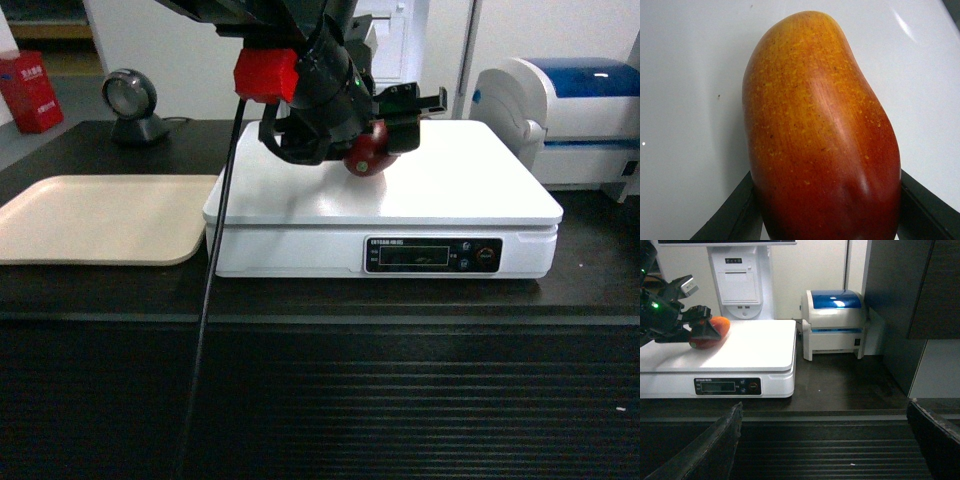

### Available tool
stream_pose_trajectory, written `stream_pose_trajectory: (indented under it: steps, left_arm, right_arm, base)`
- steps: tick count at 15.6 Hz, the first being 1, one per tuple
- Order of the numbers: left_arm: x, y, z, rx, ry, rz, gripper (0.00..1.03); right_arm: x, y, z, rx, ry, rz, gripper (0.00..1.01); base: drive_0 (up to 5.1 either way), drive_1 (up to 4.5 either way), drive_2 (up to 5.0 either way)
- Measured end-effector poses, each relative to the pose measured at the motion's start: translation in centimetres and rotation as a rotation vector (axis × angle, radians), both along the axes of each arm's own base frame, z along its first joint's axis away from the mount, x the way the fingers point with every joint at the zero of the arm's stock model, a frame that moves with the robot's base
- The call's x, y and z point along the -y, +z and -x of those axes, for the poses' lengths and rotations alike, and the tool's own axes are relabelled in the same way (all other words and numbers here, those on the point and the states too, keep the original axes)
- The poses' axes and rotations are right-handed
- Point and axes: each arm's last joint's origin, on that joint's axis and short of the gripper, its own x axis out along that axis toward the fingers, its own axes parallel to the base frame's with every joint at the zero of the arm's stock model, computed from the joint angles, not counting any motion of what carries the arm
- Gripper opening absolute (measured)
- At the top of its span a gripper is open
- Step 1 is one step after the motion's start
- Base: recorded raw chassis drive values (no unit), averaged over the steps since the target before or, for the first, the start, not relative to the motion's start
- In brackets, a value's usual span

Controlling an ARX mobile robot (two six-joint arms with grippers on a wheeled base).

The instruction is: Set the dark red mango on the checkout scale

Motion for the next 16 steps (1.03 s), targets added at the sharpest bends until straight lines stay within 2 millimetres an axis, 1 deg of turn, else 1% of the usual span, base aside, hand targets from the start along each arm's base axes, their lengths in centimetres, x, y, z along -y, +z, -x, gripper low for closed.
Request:
stream_pose_trajectory:
  steps: [1,4,7,10,11,12,15,16]
  left_arm:
    - [0.2,-0.4,-0.4,-0.016,0.019,-0.002,0.6]
    - [0.7,-0.3,-1.3,-0.024,0.069,0.003,0.6]
    - [0.9,-0.2,-1.6,-0.025,0.073,0.007,0.6]
    - [1.6,0.0,-1.5,-0.003,0.047,0.025,0.92]
    - [1.8,0.0,-1.4,0.004,0.038,0.024,1.0]
    - [1.9,0.0,-1.4,0.01,0.033,0.022,0.98]
    - [1.7,0.0,-1.2,0.046,0.02,0.0,0.98]
    - [1.4,0.4,-1.2,0.077,0.023,-0.001,0.98]
  right_arm:
    - [0.0,0.0,0.0,0.0,0.0,0.0,0.98]
    - [0.0,0.0,0.0,0.0,0.0,0.0,0.98]
    - [0.0,0.0,0.0,0.0,0.0,0.0,0.98]
    - [0.0,0.0,0.0,0.0,0.0,0.0,0.98]
    - [0.0,0.0,0.0,0.0,0.0,0.0,0.98]
    - [0.0,0.0,0.0,0.0,0.0,0.0,0.98]
    - [0.0,0.0,0.0,0.0,0.0,0.0,0.98]
    - [0.0,0.0,0.0,0.0,0.0,0.0,0.98]
  base:
    - [0.0,0.0,0.0]
    - [0.0,0.0,0.0]
    - [0.0,0.0,0.0]
    - [0.0,0.0,0.0]
    - [0.0,0.0,0.0]
    - [0.0,0.0,0.0]
    - [0.0,0.0,0.0]
    - [0.0,0.0,0.0]
